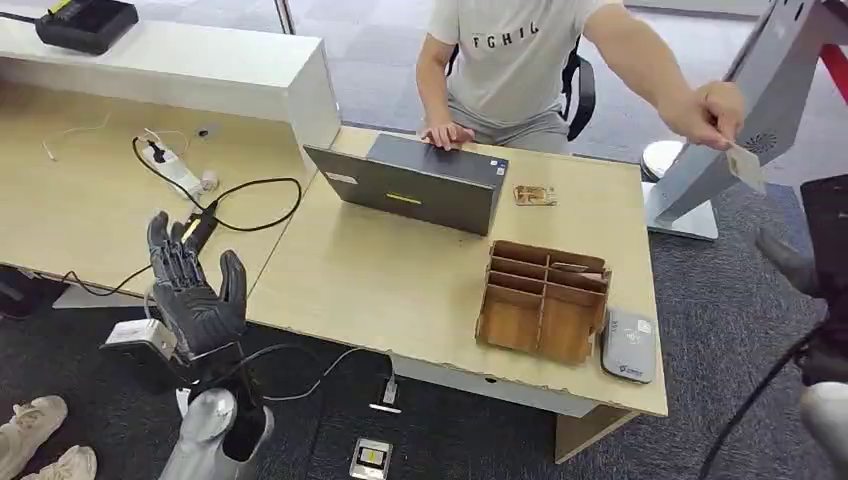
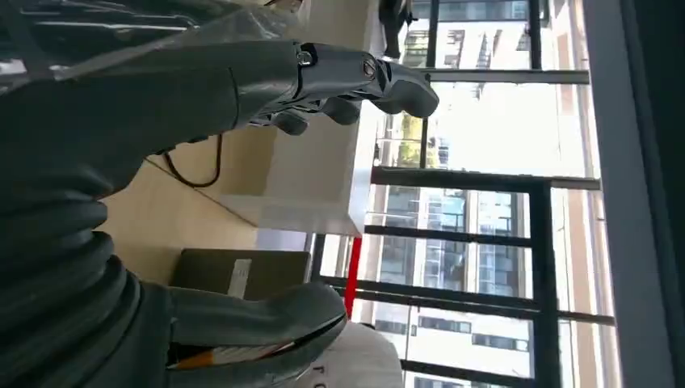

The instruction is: Pass the card to the sensor for recognition and then transmit it.

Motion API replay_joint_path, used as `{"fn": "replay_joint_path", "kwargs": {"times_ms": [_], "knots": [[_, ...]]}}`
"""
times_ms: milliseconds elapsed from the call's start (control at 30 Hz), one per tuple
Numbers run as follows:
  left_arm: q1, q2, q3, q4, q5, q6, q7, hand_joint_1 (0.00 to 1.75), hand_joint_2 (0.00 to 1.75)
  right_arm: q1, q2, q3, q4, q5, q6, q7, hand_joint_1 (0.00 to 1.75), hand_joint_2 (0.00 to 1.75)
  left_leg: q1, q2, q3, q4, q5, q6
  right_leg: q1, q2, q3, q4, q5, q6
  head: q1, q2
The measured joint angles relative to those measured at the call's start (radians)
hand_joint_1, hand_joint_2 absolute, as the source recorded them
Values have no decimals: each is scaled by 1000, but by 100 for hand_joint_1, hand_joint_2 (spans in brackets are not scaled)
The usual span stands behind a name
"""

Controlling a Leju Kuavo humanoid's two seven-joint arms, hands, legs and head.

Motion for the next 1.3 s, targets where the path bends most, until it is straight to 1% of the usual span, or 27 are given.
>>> {"fn": "replay_joint_path", "kwargs": {"times_ms": [167, 300, 333, 367, 400, 433, 533, 700, 967, 1300], "knots": [[-8, 0, -3, 7, -6, 0, 13, 0, 175, -77, 13, 64, 92, -2, 30, 6, 0, 175, 0, 0, -1, 0, 0, 0, 0, 0, 0, 0, 0, 0, 1, 0], [-9, 0, -8, 10, -19, 0, 34, 0, 175, -114, 37, 114, 150, -12, 56, 8, 0, 175, 0, 0, -1, 0, 0, 0, 0, -1, -1, 0, 0, 0, 0, 0], [-8, -1, -9, 10, -22, 0, 37, 0, 175, -121, 43, 125, 163, -15, 61, 8, 3, 175, 0, 0, -1, 0, 0, 0, 0, -1, -1, 0, 0, 0, 0, 0], [-8, -1, -9, 10, -24, 0, 40, 0, 175, -129, 50, 140, 177, -18, 63, 8, 168, 175, 0, 0, -1, 0, 0, 0, 0, -1, -1, 0, 0, 0, 0, 0], [-8, -1, -9, 11, -24, 0, 42, 0, 175, -135, 56, 152, 191, -21, 67, 8, 168, 175, 0, 0, -1, 0, 0, 0, 0, -1, -1, 0, 0, 0, 0, 0], [-8, -1, -9, 11, -25, 0, 43, 0, 175, -138, 62, 162, 201, -22, 70, 8, 175, 175, 0, 0, -1, 0, 0, 0, 0, -1, -1, 0, 0, 0, 0, 0], [-5, -1, -8, 11, -30, 0, 46, 0, 175, -149, 73, 189, 225, -28, 73, 10, 175, 175, 0, -1, -1, 0, 0, 0, 0, -1, -1, 0, 0, 0, 0, 0], [3, -1, -8, 10, -31, 0, 48, 0, 175, -154, 78, 213, 255, -37, 68, 14, 175, 175, 0, -1, -1, 0, 0, 0, 0, -1, -1, 0, 0, 0, 0, 0], [9, -1, -8, 10, -26, 0, 48, 0, 175, -153, 73, 216, 289, -27, 59, 14, 175, 175, 0, -1, -1, 1, 0, 0, 0, -1, -2, 0, 0, 0, 0, 0], [10, -1, -7, 9, -18, 0, 39, 0, 175, -148, 72, 216, 302, 15, 61, 14, 175, 175, 0, -1, -1, 1, 0, 0, 0, -1, -2, 0, 0, 0, 0, 0]]}}
